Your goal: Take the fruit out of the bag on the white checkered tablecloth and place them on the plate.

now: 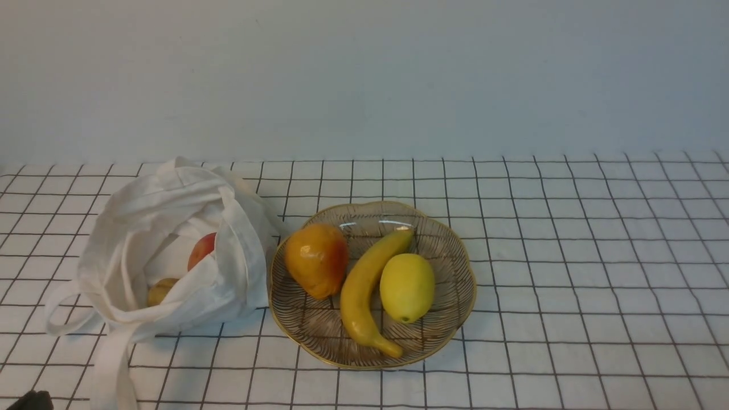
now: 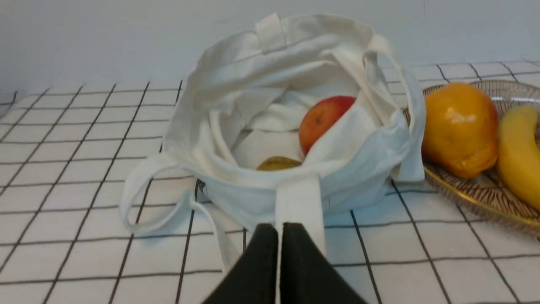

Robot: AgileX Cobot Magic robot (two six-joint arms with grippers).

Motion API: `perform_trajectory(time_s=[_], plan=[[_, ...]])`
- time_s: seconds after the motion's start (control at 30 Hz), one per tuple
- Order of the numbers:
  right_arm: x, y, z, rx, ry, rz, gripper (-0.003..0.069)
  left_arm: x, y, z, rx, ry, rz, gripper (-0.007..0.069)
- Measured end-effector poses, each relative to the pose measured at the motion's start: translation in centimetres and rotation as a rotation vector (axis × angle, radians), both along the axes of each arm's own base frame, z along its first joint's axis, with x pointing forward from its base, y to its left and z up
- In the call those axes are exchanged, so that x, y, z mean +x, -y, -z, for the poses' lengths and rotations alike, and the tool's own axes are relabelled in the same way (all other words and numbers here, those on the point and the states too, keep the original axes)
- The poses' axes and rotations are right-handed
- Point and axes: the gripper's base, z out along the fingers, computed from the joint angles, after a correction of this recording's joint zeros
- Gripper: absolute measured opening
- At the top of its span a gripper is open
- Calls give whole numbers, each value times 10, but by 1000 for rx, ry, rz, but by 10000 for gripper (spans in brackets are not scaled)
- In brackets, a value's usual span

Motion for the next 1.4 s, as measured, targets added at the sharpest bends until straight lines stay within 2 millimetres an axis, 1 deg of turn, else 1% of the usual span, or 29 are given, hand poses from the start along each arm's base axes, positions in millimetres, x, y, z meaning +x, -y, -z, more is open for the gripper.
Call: perform_trajectory(time_s=[0.1,1.4], plan=[[0,0,0,0,0,0,-14,-1,0,6,6,-59,3,-8],[0,0,0,-4,0,-1,-14,-2,0,6,7,-63,4,-8]])
